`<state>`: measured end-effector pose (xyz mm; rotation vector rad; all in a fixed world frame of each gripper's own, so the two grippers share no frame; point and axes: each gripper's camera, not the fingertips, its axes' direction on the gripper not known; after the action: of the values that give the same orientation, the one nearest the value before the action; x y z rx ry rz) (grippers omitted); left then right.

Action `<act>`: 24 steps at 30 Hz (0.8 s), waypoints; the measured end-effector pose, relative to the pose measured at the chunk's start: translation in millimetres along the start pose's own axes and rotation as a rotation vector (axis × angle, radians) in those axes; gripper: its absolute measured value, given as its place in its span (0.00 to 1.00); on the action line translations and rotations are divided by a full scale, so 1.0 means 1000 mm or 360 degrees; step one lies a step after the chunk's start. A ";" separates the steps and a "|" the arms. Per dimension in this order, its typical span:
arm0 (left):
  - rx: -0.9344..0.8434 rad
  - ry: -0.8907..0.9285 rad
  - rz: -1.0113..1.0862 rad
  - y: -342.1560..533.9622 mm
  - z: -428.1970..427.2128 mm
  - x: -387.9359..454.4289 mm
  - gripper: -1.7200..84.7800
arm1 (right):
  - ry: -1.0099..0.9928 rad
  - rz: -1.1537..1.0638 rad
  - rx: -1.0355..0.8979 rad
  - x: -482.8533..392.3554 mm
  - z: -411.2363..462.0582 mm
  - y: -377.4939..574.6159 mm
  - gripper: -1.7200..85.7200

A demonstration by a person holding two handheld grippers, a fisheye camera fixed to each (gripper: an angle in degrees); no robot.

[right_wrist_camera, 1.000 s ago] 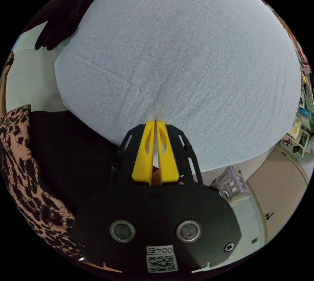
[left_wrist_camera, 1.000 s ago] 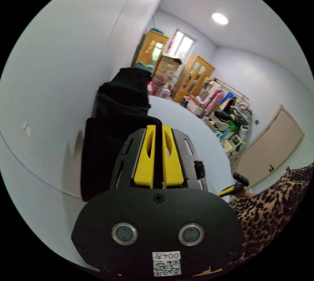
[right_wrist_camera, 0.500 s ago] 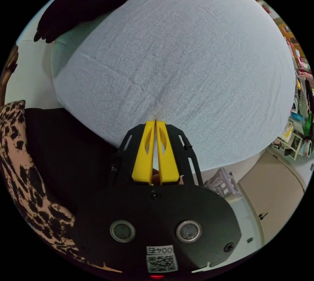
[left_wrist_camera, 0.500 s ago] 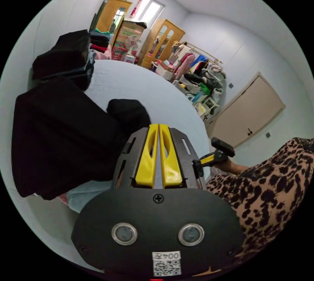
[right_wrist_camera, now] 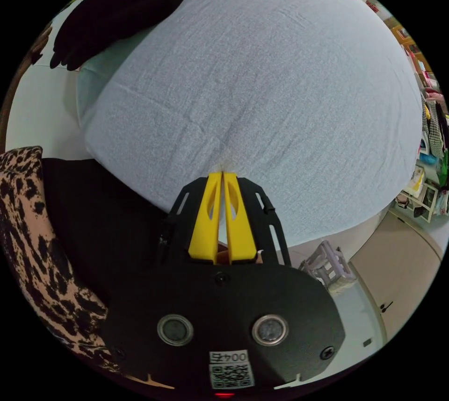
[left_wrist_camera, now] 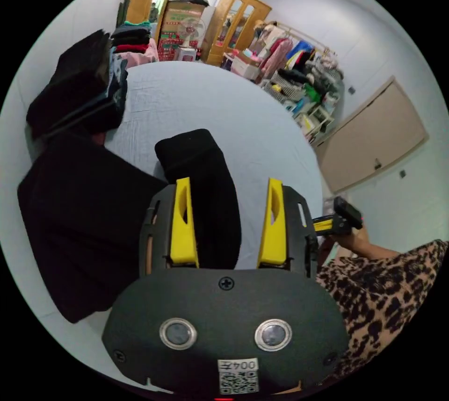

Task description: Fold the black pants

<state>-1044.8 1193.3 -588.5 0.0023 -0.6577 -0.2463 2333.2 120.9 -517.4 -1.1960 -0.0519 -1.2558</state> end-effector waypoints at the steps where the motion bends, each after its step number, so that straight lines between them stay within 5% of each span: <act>1: -0.0081 -0.0116 0.0072 -0.018 0.012 0.010 0.22 | -0.0004 0.0009 0.0004 0.000 -0.002 0.004 0.01; 7: -0.0432 -0.0266 0.0160 -0.048 0.058 -0.021 0.08 | -0.0001 0.0030 0.0047 -0.006 -0.011 0.023 0.01; 14: 0.0198 0.0469 0.0389 -0.091 -0.174 0.038 0.05 | -0.0092 0.0073 0.0105 -0.005 -0.020 0.044 0.01; 20: 0.0702 0.0731 0.0587 -0.121 -0.391 0.089 0.05 | -0.0139 0.0078 0.0147 -0.011 -0.027 0.056 0.01; 24: 0.0898 0.0626 0.0546 -0.122 -0.450 0.080 0.06 | -0.0137 0.0137 0.0203 -0.022 -0.030 0.065 0.01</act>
<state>-738.3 1022.3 -906.6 0.4650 -0.3087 0.2725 2356.0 104.4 -586.7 -1.1296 -0.1404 -1.1093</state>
